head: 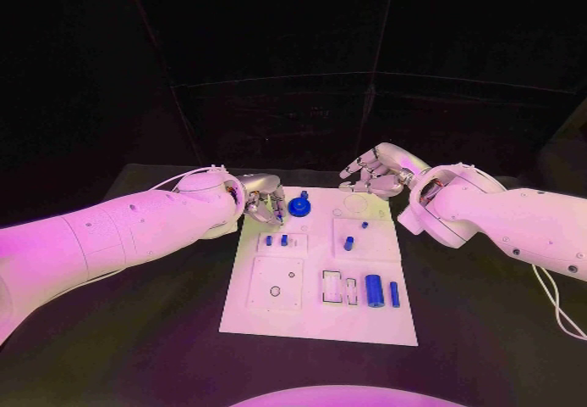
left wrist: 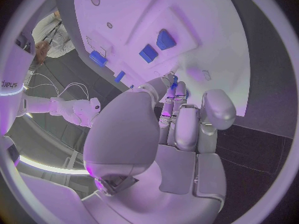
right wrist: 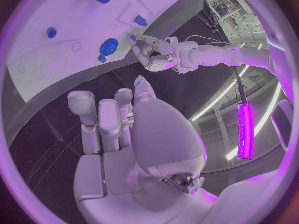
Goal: Assemble the parts on the task board
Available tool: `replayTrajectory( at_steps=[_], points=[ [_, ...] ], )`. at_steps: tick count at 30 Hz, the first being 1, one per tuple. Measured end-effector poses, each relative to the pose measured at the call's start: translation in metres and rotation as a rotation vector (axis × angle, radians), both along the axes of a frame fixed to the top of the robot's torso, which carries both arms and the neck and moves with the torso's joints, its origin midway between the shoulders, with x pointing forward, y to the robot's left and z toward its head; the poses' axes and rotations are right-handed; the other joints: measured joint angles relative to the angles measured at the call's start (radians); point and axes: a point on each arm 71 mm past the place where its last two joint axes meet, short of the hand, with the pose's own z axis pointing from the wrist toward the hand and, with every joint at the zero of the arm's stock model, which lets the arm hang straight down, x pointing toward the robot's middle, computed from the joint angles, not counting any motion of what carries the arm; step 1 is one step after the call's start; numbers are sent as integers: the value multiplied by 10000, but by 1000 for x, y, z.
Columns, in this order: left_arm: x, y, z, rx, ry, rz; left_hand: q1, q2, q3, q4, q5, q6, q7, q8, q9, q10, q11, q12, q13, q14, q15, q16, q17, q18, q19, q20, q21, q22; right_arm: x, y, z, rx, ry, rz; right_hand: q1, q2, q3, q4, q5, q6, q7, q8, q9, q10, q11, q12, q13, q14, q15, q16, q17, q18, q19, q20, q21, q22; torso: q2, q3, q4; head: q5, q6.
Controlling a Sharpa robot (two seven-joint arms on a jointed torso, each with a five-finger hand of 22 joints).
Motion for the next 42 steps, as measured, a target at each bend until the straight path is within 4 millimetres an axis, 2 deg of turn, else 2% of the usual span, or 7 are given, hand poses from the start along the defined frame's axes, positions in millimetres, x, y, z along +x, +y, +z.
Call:
replayTrajectory(
  at_steps=[31, 38, 42],
  points=[
    [-2, -6, -6, 199, 258, -95, -172, -77, 26, -27, -38, -2, -2, -39, -9, 43, 33, -98, 14, -1, 1, 0, -46, 1, 0, 0, 0, 20, 0, 1, 0, 6, -7, 28, 0, 0, 0, 0, 0, 0, 0, 0, 0, -36, 36, 0, -11, 0, 0, -47, -12, 0, 0, 0, 0, -8, -2, 2, 1, 18, -32],
    [-2, -6, -7, 330, 357, 41, -377, -157, -59, 0, -76, -4, -3, -155, -45, 106, -31, -231, 19, -1, 1, 0, -69, 0, 0, 0, 0, 54, 0, 1, 0, 6, -5, 30, 0, 0, 0, 0, 0, 0, 0, 0, 0, -36, 36, 0, -10, 0, 0, -47, -12, 0, 0, 0, 0, -7, -2, 3, 1, 9, -39],
    [-1, -5, -8, 423, 428, 146, -480, -171, -118, 4, -76, -5, -4, -222, -75, 52, 24, -290, -1, -1, 1, 0, -115, 1, 0, 0, 0, 54, 0, 1, 0, 2, 1, 24, 0, 0, 0, 0, 0, 0, 0, 0, 0, -36, 36, 0, -10, 0, 0, -47, -12, 0, 0, 0, 0, -7, -2, 2, 1, -7, -44]
  ],
)
